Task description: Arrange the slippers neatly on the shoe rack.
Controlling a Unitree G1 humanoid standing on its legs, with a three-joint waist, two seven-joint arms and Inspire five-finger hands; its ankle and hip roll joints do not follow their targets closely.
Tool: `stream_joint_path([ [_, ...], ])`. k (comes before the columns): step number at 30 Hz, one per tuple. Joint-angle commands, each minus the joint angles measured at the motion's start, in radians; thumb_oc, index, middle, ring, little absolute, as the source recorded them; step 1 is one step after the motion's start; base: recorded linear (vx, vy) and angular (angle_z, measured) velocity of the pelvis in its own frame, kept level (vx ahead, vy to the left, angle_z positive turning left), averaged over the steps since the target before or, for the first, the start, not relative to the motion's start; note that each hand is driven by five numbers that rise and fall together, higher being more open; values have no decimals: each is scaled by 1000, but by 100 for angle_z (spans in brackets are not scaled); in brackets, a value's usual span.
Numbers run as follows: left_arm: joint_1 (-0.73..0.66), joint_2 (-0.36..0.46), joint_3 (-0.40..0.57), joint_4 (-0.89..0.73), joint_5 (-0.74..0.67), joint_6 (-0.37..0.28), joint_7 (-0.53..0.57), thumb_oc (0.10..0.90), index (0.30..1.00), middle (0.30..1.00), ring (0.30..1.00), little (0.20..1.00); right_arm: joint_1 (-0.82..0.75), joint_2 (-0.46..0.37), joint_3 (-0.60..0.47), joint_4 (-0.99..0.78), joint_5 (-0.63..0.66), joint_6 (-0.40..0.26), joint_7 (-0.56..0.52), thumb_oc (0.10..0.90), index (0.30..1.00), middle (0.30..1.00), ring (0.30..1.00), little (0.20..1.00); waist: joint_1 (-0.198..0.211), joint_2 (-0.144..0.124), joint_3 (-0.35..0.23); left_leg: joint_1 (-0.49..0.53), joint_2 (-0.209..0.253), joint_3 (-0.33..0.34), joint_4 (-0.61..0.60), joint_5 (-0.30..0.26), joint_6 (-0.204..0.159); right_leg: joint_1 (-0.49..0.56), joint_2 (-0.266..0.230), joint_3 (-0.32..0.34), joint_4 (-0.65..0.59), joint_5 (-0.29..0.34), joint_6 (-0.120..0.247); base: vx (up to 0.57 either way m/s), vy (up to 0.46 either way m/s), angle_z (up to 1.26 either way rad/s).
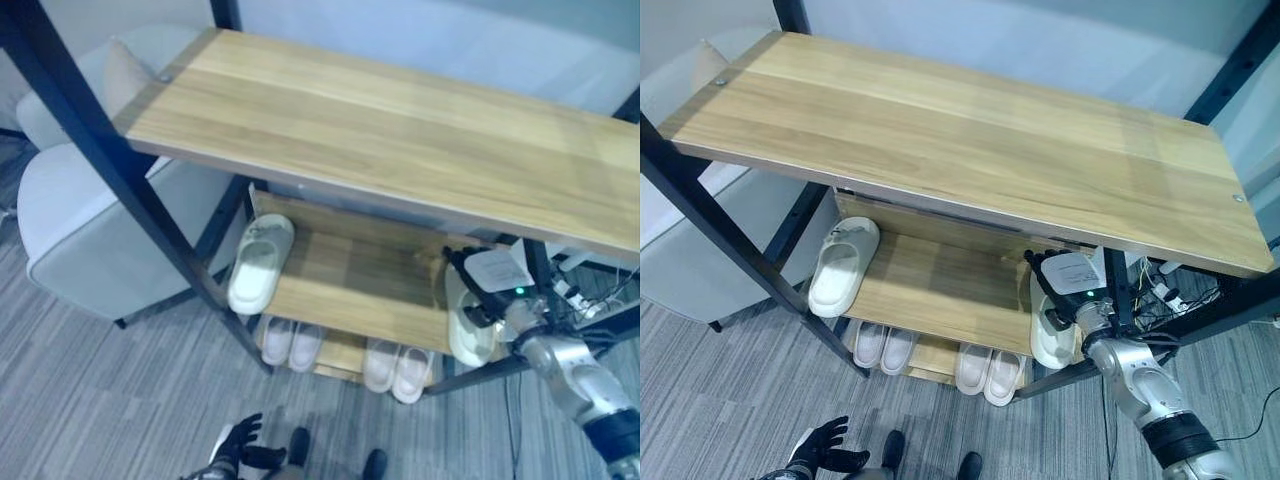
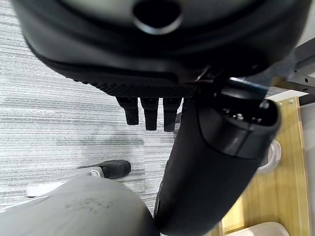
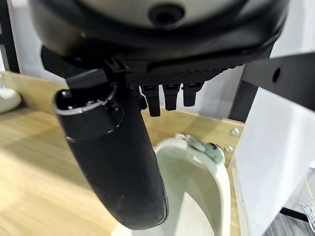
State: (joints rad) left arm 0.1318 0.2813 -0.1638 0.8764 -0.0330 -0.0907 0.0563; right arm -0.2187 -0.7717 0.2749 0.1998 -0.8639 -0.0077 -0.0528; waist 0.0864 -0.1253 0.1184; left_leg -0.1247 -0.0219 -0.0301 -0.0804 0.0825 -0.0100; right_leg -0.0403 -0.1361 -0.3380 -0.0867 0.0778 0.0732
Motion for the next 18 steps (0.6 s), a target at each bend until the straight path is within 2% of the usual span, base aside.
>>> stream_joint_path([
  [1, -32, -23, -56, 32, -4, -34, 12, 800, 900, 900, 900, 900, -141, -176, -24, 71, -25, 70, -43, 709, 764, 764, 764, 764, 6, 24, -39, 53, 49, 47, -6, -79, -53, 22, -64, 2, 62, -48, 94, 0, 0, 0],
  [2, -31, -21, -57, 33, -10, -34, 15, 800, 900, 900, 900, 900, -161, -171, -1, 107, -18, 77, -37, 499, 448, 448, 448, 448, 10, 24, -36, 51, 49, 45, -6, -77, -53, 19, -65, 1, 63, -47, 94, 0, 0, 0],
  [3, -31, -22, -57, 33, -10, -35, 15, 800, 900, 900, 900, 900, -165, -171, 2, 110, -17, 77, -38, 467, 401, 401, 401, 401, 9, 24, -36, 51, 49, 45, -6, -77, -53, 19, -65, 1, 63, -47, 94, 0, 0, 0],
  [4, -30, -22, -59, 34, -15, -36, 17, 800, 900, 900, 900, 900, -182, -163, 21, 140, -9, 83, -35, 400, 300, 300, 300, 300, 12, 24, -35, 49, 48, 43, -6, -76, -53, 19, -66, 1, 64, -46, 94, 0, 0, 0],
  [18, -32, -25, -41, 42, -17, -36, 20, 800, 900, 900, 900, 900, -192, -75, 20, 97, 27, 66, -43, 400, 300, 300, 300, 300, 17, 32, -39, 51, 43, 38, -6, -79, -48, 25, -69, -9, 68, -49, 94, 0, 0, 0],
])
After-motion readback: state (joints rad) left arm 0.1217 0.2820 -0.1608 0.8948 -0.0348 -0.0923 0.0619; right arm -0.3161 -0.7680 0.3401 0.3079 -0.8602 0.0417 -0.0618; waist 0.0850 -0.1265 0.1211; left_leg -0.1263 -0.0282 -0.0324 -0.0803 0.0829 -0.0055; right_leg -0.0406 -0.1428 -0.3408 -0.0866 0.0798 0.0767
